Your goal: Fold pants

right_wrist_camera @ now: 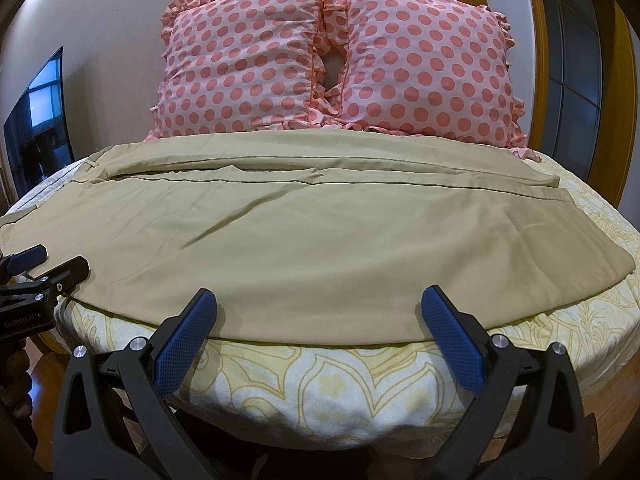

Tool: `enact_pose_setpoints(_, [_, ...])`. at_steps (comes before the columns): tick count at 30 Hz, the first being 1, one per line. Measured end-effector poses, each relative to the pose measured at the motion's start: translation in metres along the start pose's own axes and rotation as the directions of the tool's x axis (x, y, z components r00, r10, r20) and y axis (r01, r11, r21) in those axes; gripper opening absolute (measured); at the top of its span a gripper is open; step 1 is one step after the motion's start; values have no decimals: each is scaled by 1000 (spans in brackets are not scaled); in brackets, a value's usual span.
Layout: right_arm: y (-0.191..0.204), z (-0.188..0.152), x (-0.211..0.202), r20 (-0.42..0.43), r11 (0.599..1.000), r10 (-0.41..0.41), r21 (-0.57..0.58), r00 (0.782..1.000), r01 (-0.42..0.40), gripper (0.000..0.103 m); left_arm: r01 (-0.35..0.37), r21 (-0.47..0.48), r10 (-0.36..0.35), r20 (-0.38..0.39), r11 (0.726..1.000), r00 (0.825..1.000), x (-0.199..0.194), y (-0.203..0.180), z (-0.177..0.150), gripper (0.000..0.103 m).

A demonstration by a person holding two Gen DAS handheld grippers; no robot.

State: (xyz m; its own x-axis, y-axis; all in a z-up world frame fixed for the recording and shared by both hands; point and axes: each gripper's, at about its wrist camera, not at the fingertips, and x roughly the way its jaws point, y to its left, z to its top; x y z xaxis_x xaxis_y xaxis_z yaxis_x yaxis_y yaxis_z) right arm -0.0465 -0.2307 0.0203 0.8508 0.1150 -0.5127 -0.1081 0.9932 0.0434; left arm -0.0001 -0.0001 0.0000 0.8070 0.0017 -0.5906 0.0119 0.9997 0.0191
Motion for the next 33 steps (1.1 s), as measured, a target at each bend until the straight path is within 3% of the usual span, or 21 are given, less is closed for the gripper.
enact_pose_setpoints(20, [-2, 1, -1, 15, 999, 36, -21, 999, -35, 102, 1, 2, -1, -2, 1000, 1000, 0, 0, 1, 101])
enact_pose_setpoints(23, [-19, 31, 6, -34, 999, 49, -6, 998, -50, 102, 18, -5, -18, -33, 1000, 999, 2, 2, 8, 101])
enact_pose_setpoints(26, [-51, 70, 3, 24, 999, 32, 39, 999, -33, 102, 16, -15, -16, 4, 1000, 1000, -3, 4, 26, 101])
enact_pose_setpoints(30, [-111, 143, 45, 10, 989, -86, 118, 996, 85, 102, -2, -45, 5, 52, 999, 999, -1, 9, 46, 101])
enact_pose_setpoints(33, [-154, 181, 100, -58, 958, -220, 176, 974, 227, 102, 2, -59, 1, 58, 998, 998, 6, 6, 57, 101])
